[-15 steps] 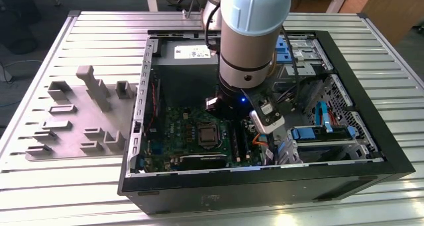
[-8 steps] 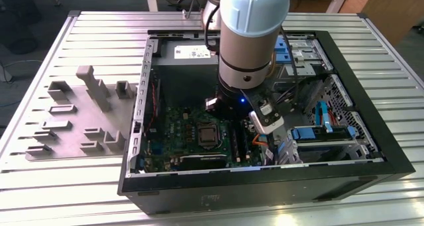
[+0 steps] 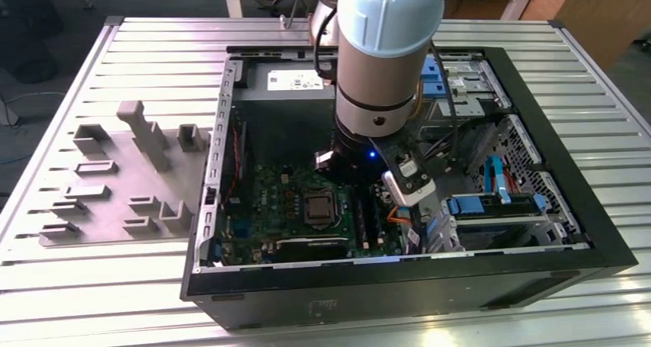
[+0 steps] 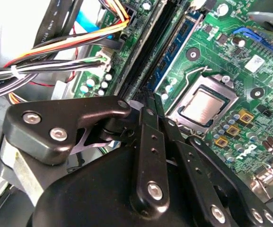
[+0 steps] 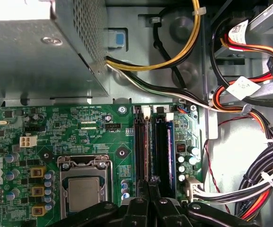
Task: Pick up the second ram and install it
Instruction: 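Insert the second ram into the second slot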
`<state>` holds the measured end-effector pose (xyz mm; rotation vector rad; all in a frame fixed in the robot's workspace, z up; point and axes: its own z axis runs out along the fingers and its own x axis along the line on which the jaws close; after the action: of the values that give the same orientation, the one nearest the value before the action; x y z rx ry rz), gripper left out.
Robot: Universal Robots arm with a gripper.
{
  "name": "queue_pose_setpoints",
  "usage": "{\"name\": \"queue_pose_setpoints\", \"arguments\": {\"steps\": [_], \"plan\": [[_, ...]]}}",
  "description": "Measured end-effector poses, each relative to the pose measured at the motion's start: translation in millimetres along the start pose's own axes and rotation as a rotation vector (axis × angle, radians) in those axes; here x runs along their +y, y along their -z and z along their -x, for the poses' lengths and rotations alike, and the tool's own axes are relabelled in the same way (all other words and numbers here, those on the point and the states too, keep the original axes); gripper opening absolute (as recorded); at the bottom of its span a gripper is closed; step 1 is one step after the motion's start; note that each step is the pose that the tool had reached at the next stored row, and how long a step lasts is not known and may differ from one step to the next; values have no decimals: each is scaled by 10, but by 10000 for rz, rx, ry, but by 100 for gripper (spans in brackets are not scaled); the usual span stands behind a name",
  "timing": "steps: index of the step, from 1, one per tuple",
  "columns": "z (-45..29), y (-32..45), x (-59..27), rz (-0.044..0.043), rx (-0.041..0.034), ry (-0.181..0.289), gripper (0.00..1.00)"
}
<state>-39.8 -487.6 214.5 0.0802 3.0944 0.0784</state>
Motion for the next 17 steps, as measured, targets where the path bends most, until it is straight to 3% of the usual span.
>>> {"name": "queue_pose_setpoints", "arguments": {"steps": [3,4,7,15,17], "plan": [[0,-7,0,14,-4,0,12],[0,-5,1,10,-3,0,18],[1,26,2,2,0,-1,18],[16,376,20,2,-1,0,18],[18,403,22,1,0,0,18]]}}
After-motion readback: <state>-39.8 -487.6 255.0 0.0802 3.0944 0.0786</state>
